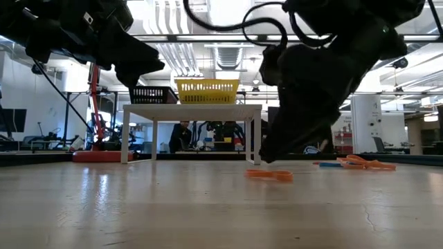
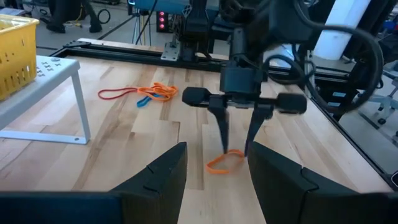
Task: Pick & Place Office Desk Supplies
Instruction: Put the orange rubber band into the red bin on the shelf
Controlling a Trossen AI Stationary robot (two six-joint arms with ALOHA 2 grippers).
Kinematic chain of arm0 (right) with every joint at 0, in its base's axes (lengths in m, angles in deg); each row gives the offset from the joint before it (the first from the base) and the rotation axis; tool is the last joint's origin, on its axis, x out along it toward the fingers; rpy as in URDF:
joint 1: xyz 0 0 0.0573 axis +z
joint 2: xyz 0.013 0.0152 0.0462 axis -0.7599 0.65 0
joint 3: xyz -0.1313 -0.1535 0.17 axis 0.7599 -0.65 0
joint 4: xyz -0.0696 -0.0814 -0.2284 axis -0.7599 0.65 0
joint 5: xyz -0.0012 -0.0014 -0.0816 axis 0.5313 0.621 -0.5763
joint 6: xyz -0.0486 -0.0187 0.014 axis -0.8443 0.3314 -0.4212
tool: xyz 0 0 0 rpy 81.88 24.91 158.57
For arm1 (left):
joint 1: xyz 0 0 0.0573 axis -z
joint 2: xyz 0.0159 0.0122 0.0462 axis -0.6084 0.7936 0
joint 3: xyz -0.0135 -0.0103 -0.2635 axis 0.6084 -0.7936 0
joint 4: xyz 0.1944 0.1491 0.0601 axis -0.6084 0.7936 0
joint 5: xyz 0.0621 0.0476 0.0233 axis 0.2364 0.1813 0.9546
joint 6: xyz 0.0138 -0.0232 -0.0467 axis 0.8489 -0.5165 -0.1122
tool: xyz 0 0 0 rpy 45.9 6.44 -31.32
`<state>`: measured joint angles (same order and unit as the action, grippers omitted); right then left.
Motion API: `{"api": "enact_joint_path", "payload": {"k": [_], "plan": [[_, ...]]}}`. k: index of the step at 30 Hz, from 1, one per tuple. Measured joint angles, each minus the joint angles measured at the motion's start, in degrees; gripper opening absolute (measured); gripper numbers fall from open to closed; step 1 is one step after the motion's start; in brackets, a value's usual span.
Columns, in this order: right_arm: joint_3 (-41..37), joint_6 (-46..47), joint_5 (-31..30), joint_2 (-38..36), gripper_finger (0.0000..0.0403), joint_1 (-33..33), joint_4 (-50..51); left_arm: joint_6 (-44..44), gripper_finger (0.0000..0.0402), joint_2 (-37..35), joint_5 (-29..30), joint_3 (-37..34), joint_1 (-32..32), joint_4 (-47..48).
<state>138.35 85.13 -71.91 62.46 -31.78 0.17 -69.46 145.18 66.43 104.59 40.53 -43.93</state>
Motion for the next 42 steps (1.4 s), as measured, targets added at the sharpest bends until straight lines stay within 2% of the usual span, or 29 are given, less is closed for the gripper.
{"api": "enact_joint_path", "payload": {"k": [5,9,14,21,25,28,32,42], "plan": [[0.7,-1.8,-10.3,2.4,0.0169,0.7,0.3,-0.5,0.0173,0.0,0.6,0.0,0.0,-0.1],[0.5,-1.4,-10.6,3.8,0.0158,1.7,0.8,-0.6,0.0173,0.0,0.6,0.0,0.0,-0.4],[0.2,-1.6,-11.6,4.8,0.0113,3.8,0.8,-0.5,0.0173,0.0,0.6,0.0,0.0,-0.4],[0.0,-1.5,-13.1,5.5,0.0017,4.8,0.6,-0.5,0.0173,0.0,0.6,0.0,0.0,-0.6],[-0.2,-1.7,-13.9,5.5,0.001,4.3,-3.1,0.5,0.0173,0.0,0.9,0.0,0.0,-1.0],[-0.2,-3.7,-19.7,4.7,0.0008,3.9,-6.8,0.5,0.0173,0.0,1.1,0.0,0.0,-1.3],[-0.1,-6.6,-22.7,2.4,0.0008,2.1,-11.2,-0.1,0.0173,0.1,1.1,0.0,0.0,-1.2],[-0.1,-24.4,-23.1,-6.3,0.0008,0.0,-25.2,-0.3,0.0173,0.1,1.5,0.0,0.0,-1.0]]}}
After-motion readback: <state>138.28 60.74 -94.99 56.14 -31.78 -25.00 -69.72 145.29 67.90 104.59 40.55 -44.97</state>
